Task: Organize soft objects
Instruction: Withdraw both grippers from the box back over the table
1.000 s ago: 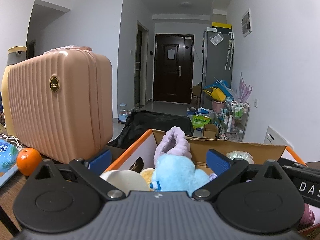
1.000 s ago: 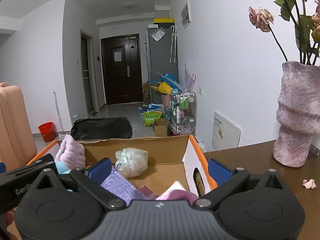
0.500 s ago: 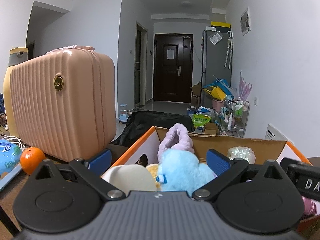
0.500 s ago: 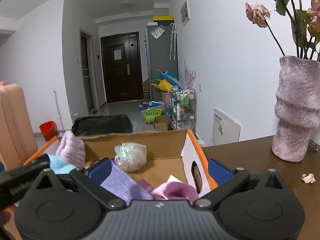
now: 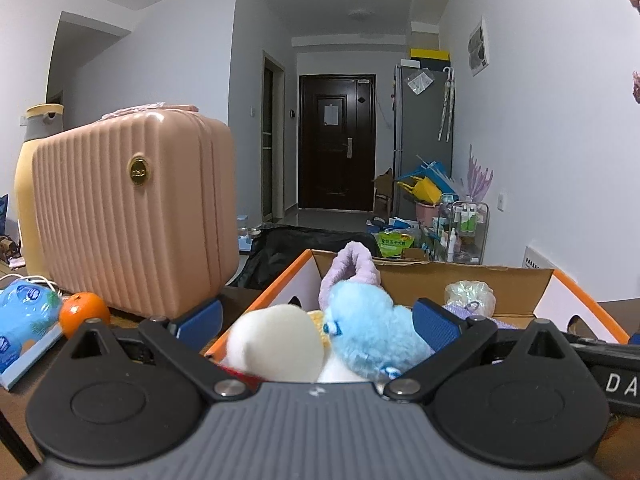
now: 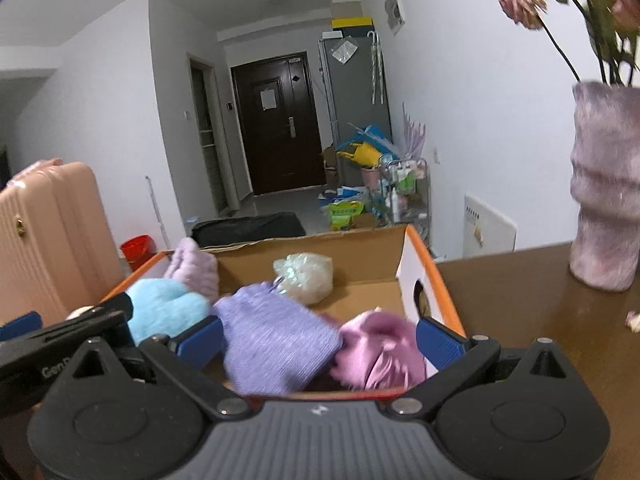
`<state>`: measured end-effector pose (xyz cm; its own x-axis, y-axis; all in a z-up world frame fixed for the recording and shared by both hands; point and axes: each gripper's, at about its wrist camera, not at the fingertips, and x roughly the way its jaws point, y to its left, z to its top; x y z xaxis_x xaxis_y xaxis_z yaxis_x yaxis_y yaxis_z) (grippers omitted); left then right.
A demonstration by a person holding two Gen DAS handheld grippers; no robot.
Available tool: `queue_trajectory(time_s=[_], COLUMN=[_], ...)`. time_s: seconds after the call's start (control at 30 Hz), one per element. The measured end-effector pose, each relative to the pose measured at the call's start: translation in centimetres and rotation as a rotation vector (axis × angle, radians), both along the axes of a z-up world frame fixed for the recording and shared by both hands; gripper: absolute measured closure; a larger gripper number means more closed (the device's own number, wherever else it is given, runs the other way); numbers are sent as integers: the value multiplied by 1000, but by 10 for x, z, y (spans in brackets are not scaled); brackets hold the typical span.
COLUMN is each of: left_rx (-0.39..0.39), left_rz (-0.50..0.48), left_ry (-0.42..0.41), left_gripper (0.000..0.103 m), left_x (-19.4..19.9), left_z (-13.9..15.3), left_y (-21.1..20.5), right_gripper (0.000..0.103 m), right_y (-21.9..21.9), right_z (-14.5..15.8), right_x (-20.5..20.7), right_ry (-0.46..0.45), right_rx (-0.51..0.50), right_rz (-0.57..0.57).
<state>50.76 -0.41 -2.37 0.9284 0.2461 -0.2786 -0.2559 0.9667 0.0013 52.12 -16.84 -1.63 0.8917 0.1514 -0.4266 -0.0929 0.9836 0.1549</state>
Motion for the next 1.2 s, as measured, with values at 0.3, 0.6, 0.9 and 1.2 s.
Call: queue_trajectory(time_s=[0.3, 0.6, 0.9, 1.2], left_rx=[-38, -82, -102, -76], left_rz=[1, 28, 35, -6], left_ry=[3, 22, 49, 75], left_gripper=[0, 0, 0, 0], left_x=[-35, -77, -119, -159], left_z=[2, 2, 1, -1], left_y=[9, 28, 43, 38], right_gripper=[0, 0, 0, 0], right_y=[14, 32, 26, 14], right_z=[-12, -10, -8, -13], right_x=[-36, -91, -142, -180], right_ry=[15, -53, -82, -65], right_rx=[-38, -85, -114, -142], right_rz=[49, 112, 94, 74])
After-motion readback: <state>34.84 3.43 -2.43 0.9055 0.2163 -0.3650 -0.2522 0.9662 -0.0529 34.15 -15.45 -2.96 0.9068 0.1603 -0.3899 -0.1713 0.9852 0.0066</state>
